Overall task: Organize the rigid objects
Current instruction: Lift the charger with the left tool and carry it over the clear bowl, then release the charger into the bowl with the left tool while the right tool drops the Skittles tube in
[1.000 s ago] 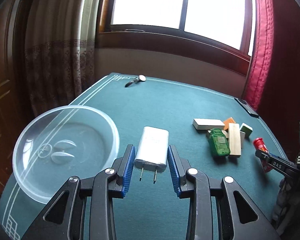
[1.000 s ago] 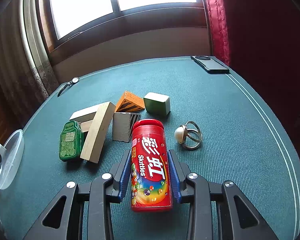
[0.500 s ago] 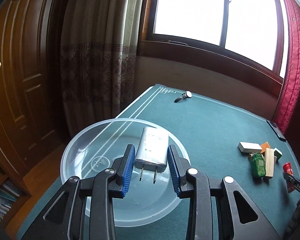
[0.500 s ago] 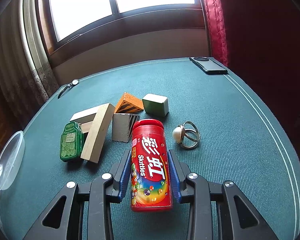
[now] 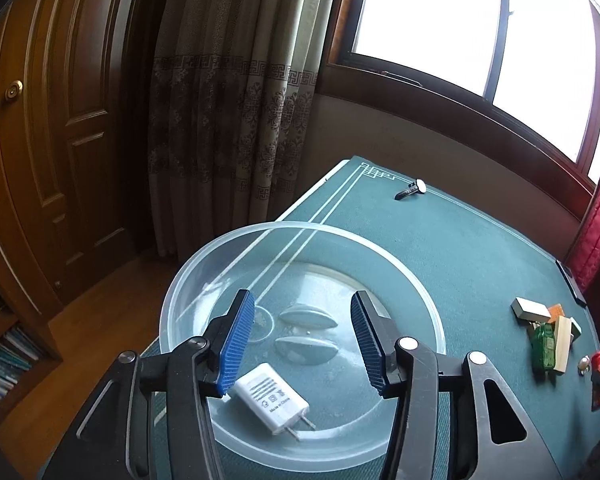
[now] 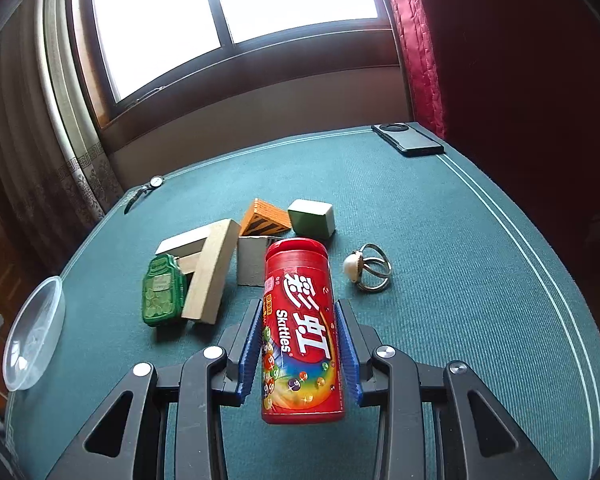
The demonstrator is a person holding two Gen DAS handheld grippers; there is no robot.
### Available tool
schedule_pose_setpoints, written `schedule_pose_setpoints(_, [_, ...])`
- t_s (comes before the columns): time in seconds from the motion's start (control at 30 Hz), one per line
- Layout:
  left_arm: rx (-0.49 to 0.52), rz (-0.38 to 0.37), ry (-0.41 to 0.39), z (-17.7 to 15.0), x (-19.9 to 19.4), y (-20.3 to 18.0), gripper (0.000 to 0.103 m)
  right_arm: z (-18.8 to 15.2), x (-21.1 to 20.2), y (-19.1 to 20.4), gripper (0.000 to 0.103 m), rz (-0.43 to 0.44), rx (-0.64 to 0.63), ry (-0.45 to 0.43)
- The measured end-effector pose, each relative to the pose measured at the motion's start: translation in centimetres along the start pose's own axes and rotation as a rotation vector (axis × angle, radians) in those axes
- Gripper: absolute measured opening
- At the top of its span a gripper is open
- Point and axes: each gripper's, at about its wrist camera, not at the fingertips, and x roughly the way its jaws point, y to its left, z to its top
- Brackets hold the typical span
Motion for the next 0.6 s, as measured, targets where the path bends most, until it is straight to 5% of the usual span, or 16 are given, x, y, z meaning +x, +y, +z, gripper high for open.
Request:
schedule_pose_setpoints(0.37, [-0.030, -0.006, -0.040, 1.0, -1.1, 0.9, 0.078, 0.7, -1.6, 10.9, 0.038, 0.258, -0.129, 0.007])
schedule_pose_setpoints(0.6, [-0.048, 0.010, -0.047, 1.3, -1.4, 1.5, 0.079, -0.4, 0.4, 18.7, 0.038, 0.383, -0.206, 0.089])
